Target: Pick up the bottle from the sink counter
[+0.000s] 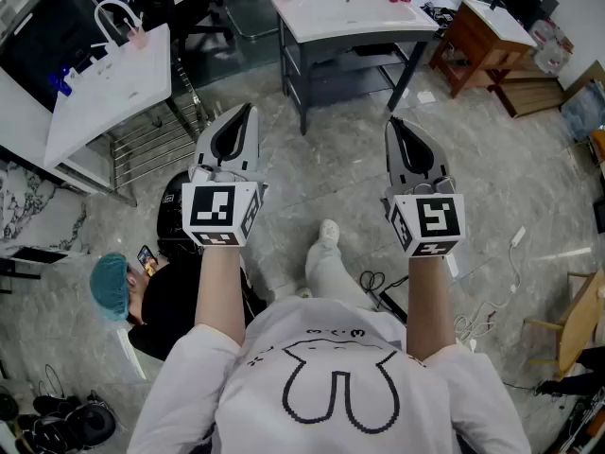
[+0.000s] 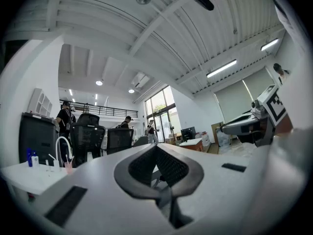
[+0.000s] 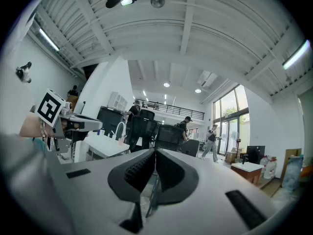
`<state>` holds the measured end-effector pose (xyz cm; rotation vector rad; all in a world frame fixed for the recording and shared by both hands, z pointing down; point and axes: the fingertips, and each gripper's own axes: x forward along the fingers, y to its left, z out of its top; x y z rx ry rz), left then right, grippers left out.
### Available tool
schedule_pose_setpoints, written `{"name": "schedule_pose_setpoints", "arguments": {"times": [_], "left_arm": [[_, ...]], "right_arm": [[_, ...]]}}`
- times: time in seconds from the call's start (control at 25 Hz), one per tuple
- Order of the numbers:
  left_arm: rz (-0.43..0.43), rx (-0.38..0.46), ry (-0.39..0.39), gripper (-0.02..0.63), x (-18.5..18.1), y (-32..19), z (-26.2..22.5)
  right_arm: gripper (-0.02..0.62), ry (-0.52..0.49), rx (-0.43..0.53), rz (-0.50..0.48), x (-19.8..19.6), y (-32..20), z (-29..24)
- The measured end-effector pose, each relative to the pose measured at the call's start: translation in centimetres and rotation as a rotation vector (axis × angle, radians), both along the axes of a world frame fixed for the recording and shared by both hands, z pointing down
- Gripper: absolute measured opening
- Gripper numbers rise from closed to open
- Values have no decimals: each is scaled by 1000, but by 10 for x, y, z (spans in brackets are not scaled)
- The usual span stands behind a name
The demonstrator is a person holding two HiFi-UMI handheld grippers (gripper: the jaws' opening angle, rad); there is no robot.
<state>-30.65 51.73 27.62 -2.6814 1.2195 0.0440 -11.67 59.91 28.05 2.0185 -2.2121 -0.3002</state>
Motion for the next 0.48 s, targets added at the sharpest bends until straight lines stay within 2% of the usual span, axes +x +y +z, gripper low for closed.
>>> {"name": "schedule_pose_setpoints", "arguments": {"times": [0.48], "left_arm": [[-43,-2,-6,9,26,-95,0]], "right_arm": [[30,0,-1,-38,35,-101,3]]}}
